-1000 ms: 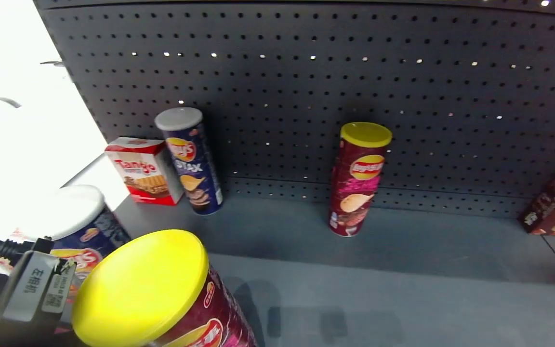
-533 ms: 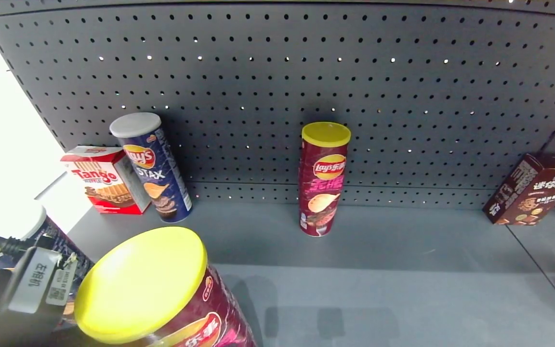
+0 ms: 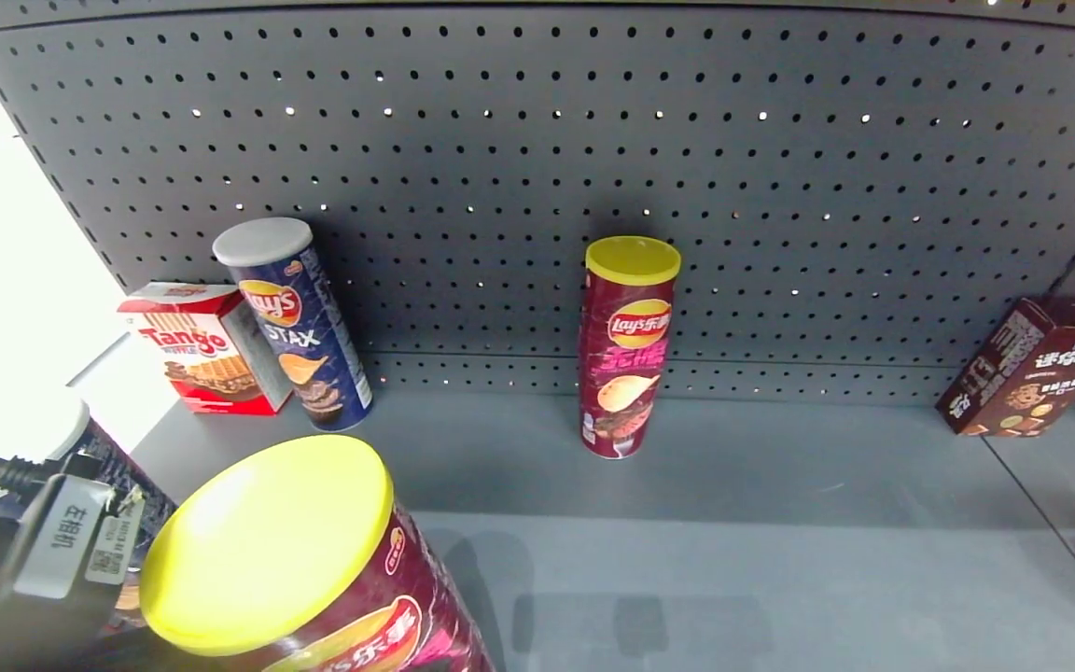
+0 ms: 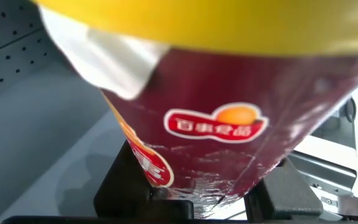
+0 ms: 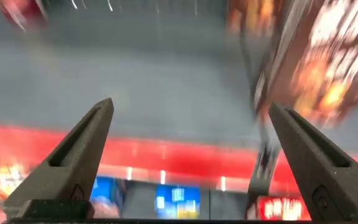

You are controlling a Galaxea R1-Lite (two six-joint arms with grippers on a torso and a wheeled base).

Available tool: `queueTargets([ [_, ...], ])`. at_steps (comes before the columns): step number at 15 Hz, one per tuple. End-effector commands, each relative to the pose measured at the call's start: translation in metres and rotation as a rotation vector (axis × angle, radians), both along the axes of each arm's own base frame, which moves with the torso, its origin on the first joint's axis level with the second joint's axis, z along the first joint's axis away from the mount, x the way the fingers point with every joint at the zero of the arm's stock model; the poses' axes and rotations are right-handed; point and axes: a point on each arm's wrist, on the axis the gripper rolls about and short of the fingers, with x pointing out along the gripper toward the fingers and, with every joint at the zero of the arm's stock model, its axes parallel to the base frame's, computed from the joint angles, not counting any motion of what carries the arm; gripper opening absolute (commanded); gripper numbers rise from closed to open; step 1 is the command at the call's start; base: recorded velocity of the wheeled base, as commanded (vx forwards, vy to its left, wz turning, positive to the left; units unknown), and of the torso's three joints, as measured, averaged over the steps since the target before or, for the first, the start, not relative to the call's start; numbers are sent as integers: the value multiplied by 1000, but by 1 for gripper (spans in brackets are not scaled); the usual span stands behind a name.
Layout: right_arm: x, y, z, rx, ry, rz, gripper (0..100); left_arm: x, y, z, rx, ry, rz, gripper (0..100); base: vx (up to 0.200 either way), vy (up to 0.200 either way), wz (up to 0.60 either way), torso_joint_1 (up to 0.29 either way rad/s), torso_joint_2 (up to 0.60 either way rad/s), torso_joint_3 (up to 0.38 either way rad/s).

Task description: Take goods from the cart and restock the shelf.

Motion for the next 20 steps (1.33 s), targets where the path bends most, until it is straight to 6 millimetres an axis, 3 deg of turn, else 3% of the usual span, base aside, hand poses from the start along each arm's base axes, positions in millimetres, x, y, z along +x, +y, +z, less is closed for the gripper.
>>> queueTargets([
  [1, 8, 1, 82, -25, 14, 64, 100, 0, 1, -1, 1, 2, 2, 0, 0, 0, 0, 0, 0, 0],
  [4, 29, 3, 137, -60, -20, 124, 100, 0, 1, 1, -5, 0, 4, 0, 0, 0, 0, 0, 0, 0],
  [6, 47, 5, 147, -61, 25, 209, 100, 0, 1, 1, -5, -2, 4, 0, 0, 0, 0, 0, 0, 0],
  [9, 63, 8, 151, -99, 65, 292, 100, 0, 1, 1, -7, -5, 7, 0, 0, 0, 0, 0, 0, 0],
  [13, 107, 27, 159, -104, 142, 455, 100, 1, 2, 1, -4, 0, 15, 0, 0, 0, 0, 0, 0, 0],
  [17, 164, 48, 161, -92, 101, 502, 100, 2, 3, 0, -3, 1, 30, 0, 0, 0, 0, 0, 0, 0],
  [20, 214, 75, 164, -104, 78, 617, 100, 2, 3, 2, -9, -3, 30, 0, 0, 0, 0, 0, 0, 0],
])
